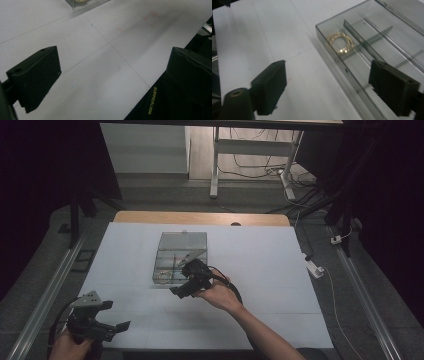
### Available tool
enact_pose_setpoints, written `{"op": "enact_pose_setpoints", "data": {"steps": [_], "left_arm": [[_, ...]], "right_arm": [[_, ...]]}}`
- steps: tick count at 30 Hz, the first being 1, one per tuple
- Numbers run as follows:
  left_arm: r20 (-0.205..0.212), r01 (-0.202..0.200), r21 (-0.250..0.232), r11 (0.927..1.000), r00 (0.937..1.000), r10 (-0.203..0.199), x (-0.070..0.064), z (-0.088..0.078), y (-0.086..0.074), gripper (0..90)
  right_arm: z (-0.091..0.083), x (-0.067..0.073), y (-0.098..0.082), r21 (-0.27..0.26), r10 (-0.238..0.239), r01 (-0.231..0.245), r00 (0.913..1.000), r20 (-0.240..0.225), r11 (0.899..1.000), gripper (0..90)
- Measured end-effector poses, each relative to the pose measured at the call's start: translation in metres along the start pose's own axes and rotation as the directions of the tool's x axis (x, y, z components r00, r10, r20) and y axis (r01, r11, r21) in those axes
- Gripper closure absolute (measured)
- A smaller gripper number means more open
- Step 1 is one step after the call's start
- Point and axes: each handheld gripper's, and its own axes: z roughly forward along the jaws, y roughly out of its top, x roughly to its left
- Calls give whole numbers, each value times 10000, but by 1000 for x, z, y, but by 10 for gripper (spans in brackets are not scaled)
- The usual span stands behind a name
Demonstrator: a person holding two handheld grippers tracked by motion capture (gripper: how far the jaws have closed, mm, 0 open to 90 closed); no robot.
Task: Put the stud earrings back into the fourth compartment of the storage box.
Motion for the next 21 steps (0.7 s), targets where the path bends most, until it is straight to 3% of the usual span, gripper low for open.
{"op": "enact_pose_setpoints", "data": {"steps": [8, 12, 16, 21], "left_arm": [[-2, 67, -10, 10000, 10000, -67, 0, 0, 0, 0], [-13, 93, 19, 10000, 10000, -93, 0, 0, 1, 0], [-21, 89, 8, 10000, 10000, -89, 0, 0, 1, 0], [39, 41, -74, 10000, 10000, -40, 0, 0, 0, 0]], "right_arm": [[-45, -1, -33, -506, 281, -273, 9995, 164, 9983, 45], [-69, -5, -52, -865, 723, -680, 9963, 471, 9939, 19], [-95, -12, -69, -1191, 1010, -888, 9897, 1011, 9889, 8], [-126, -18, -93, -1578, 1487, -1230, 9753, 1631, 9798, 0]]}}
